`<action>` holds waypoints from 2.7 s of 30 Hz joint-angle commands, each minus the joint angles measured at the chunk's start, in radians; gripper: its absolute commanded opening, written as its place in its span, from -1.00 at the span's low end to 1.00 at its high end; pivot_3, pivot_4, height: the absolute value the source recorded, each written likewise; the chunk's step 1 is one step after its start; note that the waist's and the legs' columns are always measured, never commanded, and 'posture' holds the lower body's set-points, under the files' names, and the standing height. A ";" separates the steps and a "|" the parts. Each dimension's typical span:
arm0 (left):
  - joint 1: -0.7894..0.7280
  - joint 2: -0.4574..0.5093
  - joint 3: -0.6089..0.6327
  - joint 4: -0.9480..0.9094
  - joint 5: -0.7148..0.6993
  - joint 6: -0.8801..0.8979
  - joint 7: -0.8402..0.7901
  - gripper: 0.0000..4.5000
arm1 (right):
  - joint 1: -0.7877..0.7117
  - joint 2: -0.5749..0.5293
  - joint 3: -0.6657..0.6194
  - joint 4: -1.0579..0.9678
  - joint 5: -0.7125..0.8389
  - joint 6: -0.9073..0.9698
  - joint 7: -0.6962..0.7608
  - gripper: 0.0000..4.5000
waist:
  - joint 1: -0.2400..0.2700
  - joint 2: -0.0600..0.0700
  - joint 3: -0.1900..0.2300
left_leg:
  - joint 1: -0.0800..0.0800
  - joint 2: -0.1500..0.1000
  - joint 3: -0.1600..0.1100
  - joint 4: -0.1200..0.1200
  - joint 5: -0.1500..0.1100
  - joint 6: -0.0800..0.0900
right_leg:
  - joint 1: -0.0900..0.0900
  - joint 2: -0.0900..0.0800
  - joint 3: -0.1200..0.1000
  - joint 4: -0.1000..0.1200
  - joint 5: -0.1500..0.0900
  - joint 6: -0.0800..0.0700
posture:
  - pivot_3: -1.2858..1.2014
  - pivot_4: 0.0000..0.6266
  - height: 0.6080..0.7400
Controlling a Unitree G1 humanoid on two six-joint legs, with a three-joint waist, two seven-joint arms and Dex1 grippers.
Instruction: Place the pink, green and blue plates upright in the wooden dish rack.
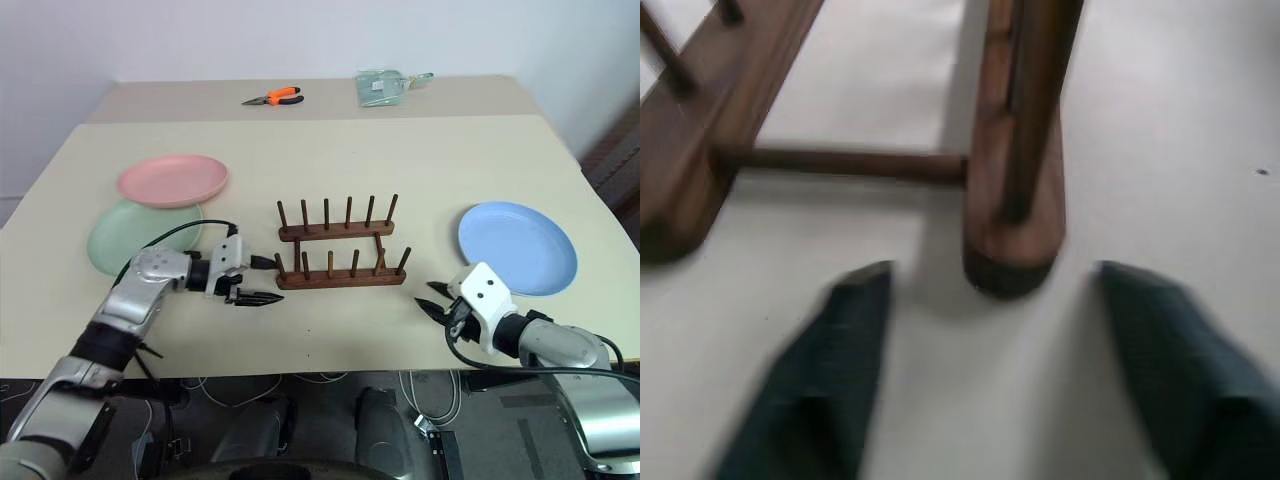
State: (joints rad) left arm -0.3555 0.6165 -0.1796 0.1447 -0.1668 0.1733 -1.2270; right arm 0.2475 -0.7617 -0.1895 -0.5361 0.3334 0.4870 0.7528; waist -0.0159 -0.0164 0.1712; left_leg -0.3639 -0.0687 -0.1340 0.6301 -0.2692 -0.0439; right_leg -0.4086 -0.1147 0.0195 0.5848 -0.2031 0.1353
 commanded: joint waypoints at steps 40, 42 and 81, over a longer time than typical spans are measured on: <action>-0.120 -0.341 0.454 -0.281 -0.177 0.356 0.928 0.98 | -0.439 0.212 0.320 0.327 -0.309 -0.170 -0.150 1.00 | 0.020 -0.002 0.000 | 0.004 -0.004 -0.002 0.002 0.000 0.000 | 0.006 -0.003 0.000 0.000 0.000 0.005 | 0.03 -0.52 1.00; -0.125 -0.349 0.467 -0.309 -0.197 0.381 0.952 0.98 | -0.460 0.218 0.327 0.346 -0.313 -0.177 -0.147 1.00 | 0.020 -0.002 0.000 | 0.004 -0.004 -0.001 0.001 0.000 0.000 | 0.005 -0.002 0.000 0.000 0.000 0.005 | 0.03 -0.52 1.00; -0.399 -0.448 0.849 -0.068 -0.744 0.550 1.508 -0.75 | -0.489 0.132 0.185 0.160 -0.198 -0.106 -0.052 1.00 | 0.030 -0.013 0.006 | -0.002 -0.005 -0.002 0.002 0.001 -0.002 | 0.001 -0.002 -0.001 -0.001 0.003 0.001 | 0.03 -0.52 1.00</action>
State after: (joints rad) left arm -0.7380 0.1538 0.7539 0.1779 -0.9015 0.7260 0.3714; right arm -0.2242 -0.6112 0.0409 -0.3018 0.1060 0.3730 0.6854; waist 0.0142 -0.0294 0.1774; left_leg -0.3678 -0.0735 -0.1368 0.6328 -0.2684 -0.0462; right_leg -0.4083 -0.1162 0.0180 0.5835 -0.2003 0.1366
